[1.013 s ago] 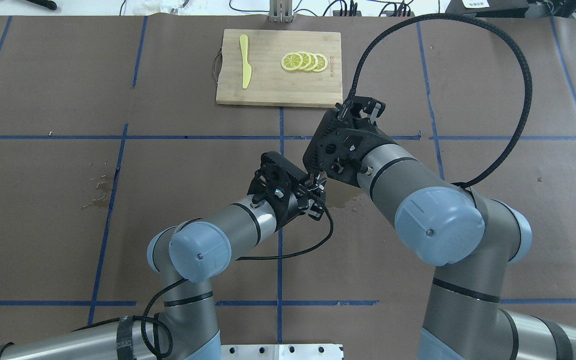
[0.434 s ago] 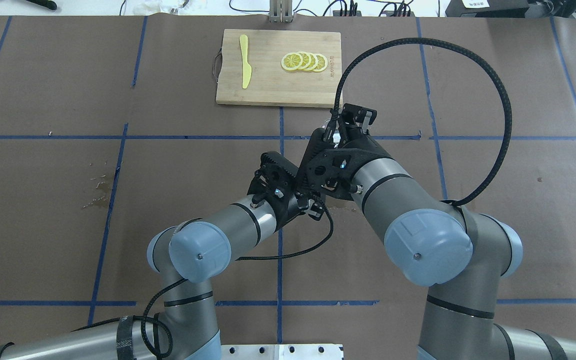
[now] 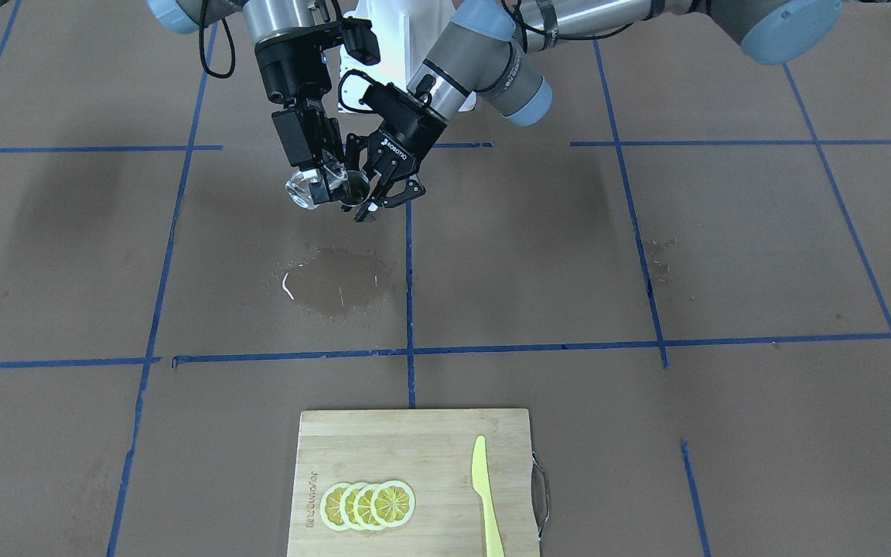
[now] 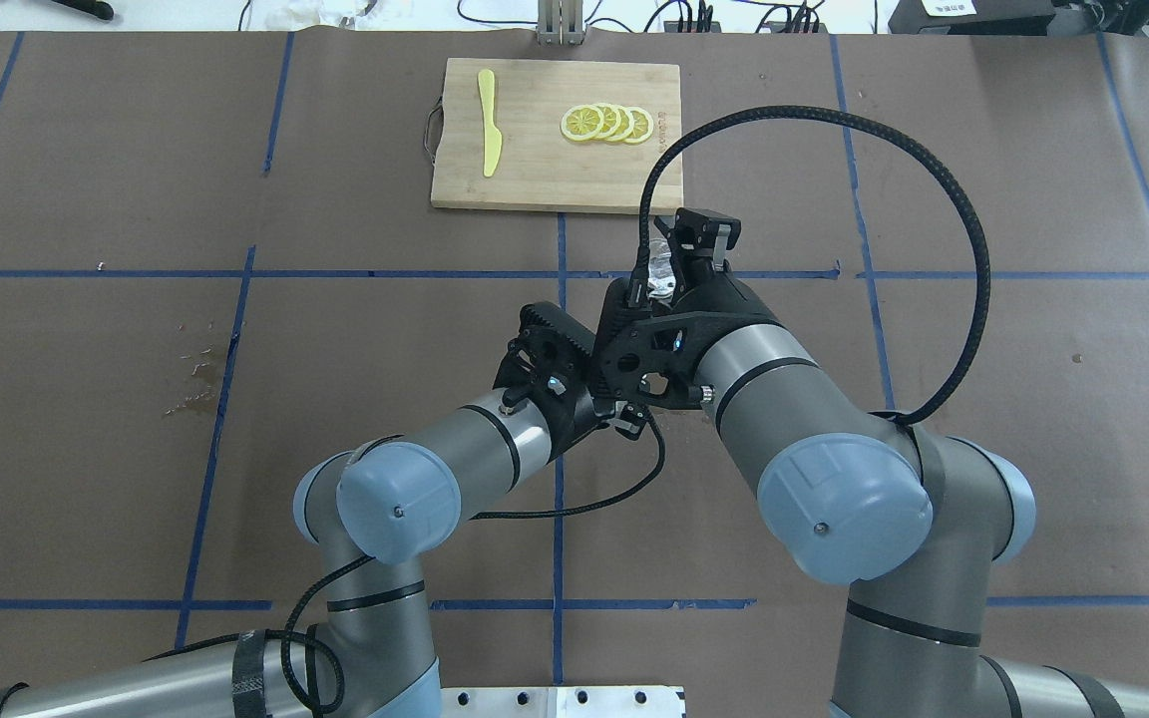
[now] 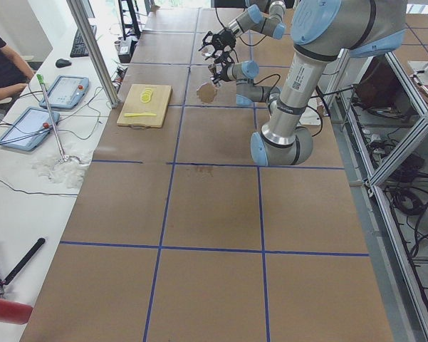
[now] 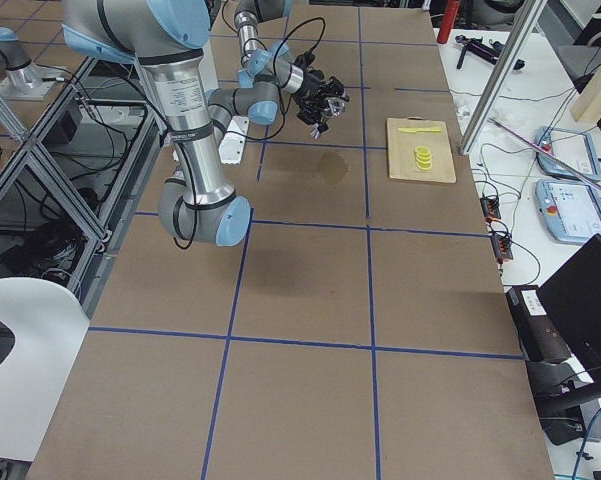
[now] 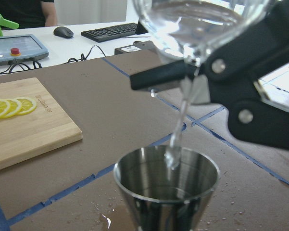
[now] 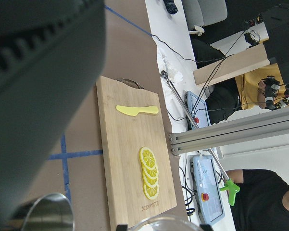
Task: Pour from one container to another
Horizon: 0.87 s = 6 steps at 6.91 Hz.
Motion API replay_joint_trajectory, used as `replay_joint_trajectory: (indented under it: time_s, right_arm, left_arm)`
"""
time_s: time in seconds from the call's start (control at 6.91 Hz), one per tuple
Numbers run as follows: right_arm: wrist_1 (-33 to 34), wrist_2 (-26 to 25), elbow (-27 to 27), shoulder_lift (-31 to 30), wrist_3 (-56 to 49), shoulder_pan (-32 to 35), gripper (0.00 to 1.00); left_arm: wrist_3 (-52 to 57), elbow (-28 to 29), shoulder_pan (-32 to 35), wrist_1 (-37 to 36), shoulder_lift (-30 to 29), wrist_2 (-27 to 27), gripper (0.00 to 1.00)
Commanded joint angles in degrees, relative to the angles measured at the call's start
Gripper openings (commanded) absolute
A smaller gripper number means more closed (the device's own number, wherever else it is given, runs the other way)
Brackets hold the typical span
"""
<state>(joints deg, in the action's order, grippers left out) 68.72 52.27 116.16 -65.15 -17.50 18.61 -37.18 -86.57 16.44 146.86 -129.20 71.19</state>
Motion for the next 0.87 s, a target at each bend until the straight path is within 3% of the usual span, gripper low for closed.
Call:
replay_joint_trajectory:
  time_s: [0.0, 0.72]
  right_arm:
    - [1.1, -0.8, 0.1, 0.2, -2.8, -0.3, 0.0]
    - [1.1, -1.5, 0.0, 0.7, -5.7, -0.3, 0.0]
  left_arm:
    - [0.0, 0.2, 0.0, 0.3, 0.0, 0.0, 0.0]
    - [0.0, 0.8, 0.0, 0.7, 0.0, 0.0, 0.0]
